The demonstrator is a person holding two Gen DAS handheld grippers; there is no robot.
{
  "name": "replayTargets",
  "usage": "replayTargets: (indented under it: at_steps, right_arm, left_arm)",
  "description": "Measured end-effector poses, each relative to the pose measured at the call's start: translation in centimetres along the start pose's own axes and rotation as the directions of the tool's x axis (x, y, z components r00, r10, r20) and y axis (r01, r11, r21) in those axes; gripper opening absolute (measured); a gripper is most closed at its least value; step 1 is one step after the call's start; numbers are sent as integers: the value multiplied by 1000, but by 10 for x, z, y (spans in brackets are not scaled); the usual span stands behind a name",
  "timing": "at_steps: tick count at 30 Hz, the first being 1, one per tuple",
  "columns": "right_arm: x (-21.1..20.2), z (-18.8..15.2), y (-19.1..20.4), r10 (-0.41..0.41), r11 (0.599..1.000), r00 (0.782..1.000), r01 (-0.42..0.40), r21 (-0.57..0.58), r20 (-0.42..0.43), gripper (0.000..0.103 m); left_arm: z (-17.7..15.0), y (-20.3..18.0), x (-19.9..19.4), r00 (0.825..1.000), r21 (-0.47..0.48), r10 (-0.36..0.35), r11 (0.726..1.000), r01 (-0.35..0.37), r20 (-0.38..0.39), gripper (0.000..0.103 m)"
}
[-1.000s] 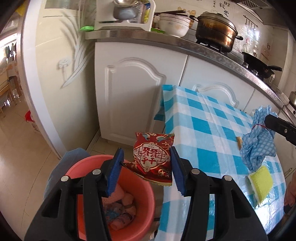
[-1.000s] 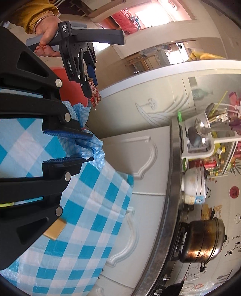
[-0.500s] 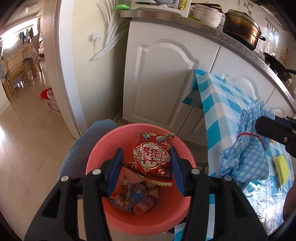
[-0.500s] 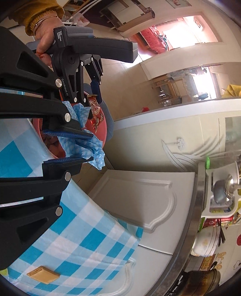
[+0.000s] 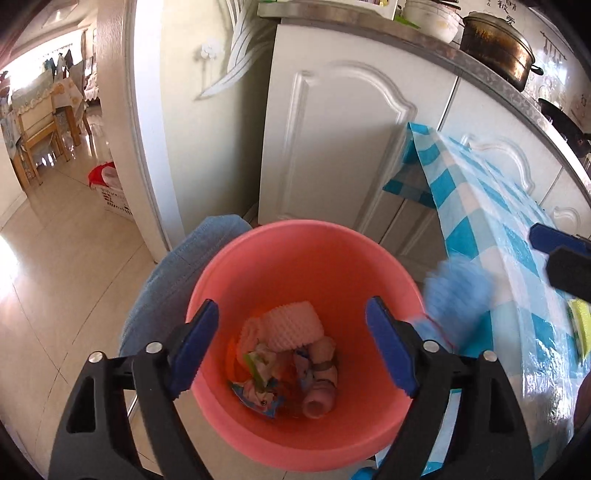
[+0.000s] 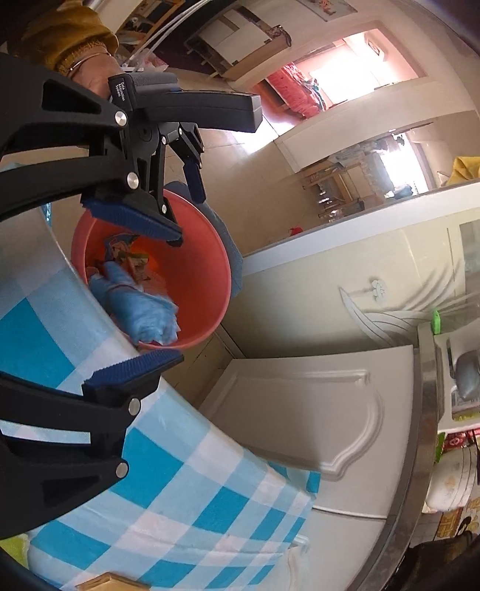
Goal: Collect trash
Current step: 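Grasp the gold square pad with the left tool while the right tool grasps the yellow-green sponge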
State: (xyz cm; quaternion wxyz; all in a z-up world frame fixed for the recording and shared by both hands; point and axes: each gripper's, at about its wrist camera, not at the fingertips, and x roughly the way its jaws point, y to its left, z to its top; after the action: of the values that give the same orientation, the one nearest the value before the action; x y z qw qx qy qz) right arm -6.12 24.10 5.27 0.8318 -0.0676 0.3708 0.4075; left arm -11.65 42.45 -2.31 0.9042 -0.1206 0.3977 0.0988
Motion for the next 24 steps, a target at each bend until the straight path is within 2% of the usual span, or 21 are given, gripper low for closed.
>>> replayTargets:
  at_steps: [3, 9, 11, 13, 14, 18, 21, 24]
  right_arm:
    - [-29, -1, -19, 5, 999, 999, -7, 46, 47, 79]
    - [-94, -17, -70, -37, 994, 994, 26, 107, 99, 90]
    - [-114, -27, -86, -94, 991, 992, 86, 104, 79, 91]
    - [-136, -44, -101, -208, 971, 976, 199, 136, 57, 93]
    - [-145, -54, -109, -236, 960, 971, 226, 165, 47, 93]
    - [-170, -102, -148, -287, 920, 958, 281, 275, -16, 94]
    - [-178, -126, -158, -300, 918, 952, 304, 253, -56, 94]
    - [-179, -132, -150, -335, 935, 940, 340, 101, -57, 94]
  left_arm:
    - [1, -1, -11, 999, 10, -5, 1000, 4, 36, 89]
    - [6, -14, -35, 997, 36, -42, 999, 40, 71, 90]
    - [8, -20, -42, 995, 45, -64, 997, 61, 74, 90]
    - [11, -31, -49, 993, 54, -86, 995, 82, 79, 90]
    - [13, -38, -53, 991, 61, -106, 993, 101, 83, 90]
    - [19, -72, -64, 974, 110, -213, 973, 204, 77, 90]
    - [24, -108, -67, 956, 176, -289, 945, 277, 49, 90]
    - [30, -144, -66, 936, 225, -353, 912, 344, 2, 90]
